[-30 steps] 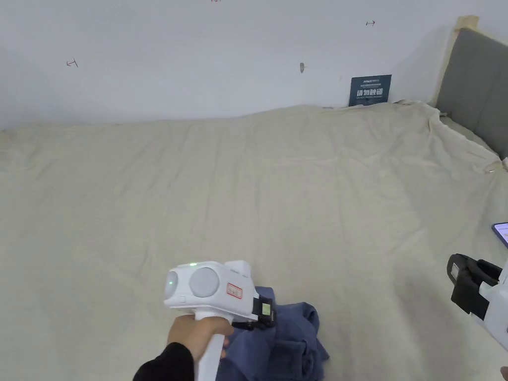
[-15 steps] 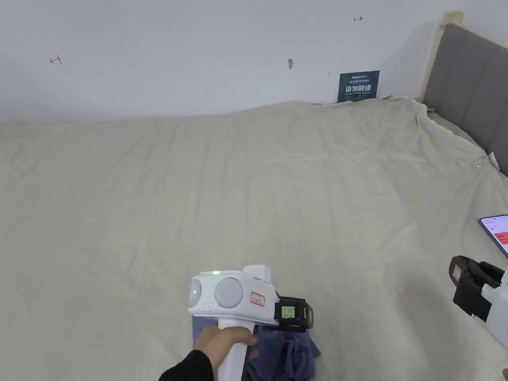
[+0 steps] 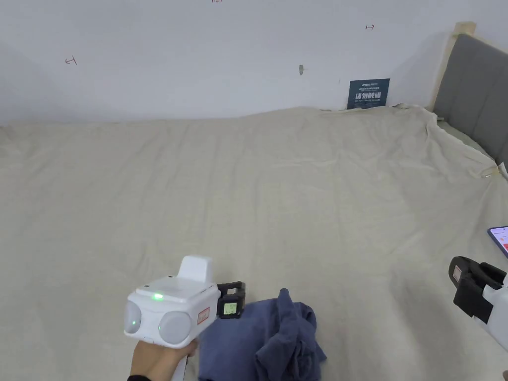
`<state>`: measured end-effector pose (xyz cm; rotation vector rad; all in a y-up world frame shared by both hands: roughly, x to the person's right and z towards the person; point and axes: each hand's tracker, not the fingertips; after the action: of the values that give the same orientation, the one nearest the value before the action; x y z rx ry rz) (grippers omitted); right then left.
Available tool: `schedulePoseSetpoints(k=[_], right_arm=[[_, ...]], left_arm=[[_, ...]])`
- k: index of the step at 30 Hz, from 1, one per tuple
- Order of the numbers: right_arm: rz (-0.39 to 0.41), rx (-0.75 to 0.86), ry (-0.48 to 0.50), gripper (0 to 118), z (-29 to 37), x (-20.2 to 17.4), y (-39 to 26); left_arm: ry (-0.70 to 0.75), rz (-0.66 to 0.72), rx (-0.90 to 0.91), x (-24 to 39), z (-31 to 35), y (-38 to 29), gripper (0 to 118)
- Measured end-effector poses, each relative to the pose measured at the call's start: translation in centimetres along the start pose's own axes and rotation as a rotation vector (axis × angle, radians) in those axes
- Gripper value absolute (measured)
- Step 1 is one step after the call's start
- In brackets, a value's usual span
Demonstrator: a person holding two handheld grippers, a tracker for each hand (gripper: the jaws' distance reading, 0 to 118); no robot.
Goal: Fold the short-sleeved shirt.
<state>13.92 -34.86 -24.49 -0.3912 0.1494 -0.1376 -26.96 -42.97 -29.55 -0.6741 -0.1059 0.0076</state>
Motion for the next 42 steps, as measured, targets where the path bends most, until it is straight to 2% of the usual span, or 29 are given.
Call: schedulePoseSetpoints(k=[2, 4, 6, 7, 15, 29, 35, 42], right_arm=[[0.002, -0.003, 0.000, 0, 0.0, -0.1, -0.1], [0.002, -0.004, 0.001, 0, 0.0, 0.3, -0.3], [0.002, -0.004, -0.002, 0, 0.1, 0.5, -0.4], [0.000, -0.005, -0.003, 0, 0.1, 0.7, -0.5], [0.003, -0.015, -0.017, 0, 0.5, 2.1, -0.9], [0.004, -0.014, -0.064, 0, 1.6, 4.1, -0.7], [0.008, -0.004, -0.069, 0, 2.1, 3.7, -0.4], [0.032, 0.024, -0.057, 0, 2.8, 1.6, 0.6]], left_arm=[[-0.003, 0.012, 0.015, -0.4, -0.5, -1.4, 36], [-0.013, 0.026, 0.020, -0.4, -0.9, -2.5, 22], [-0.040, 0.043, 0.019, -0.2, -1.3, -3.3, 2], [-0.055, 0.056, 0.008, 0.1, -1.6, -3.6, 0], [-0.156, 0.040, -0.060, 4.5, -4.1, -6.0, 0], [-0.256, -0.097, -0.097, 13.7, -6.2, -7.4, 0], [-0.260, -0.085, -0.103, 13.5, -6.4, -7.5, 0], [-0.262, -0.090, 0.080, 11.6, -1.1, -3.7, 0]])
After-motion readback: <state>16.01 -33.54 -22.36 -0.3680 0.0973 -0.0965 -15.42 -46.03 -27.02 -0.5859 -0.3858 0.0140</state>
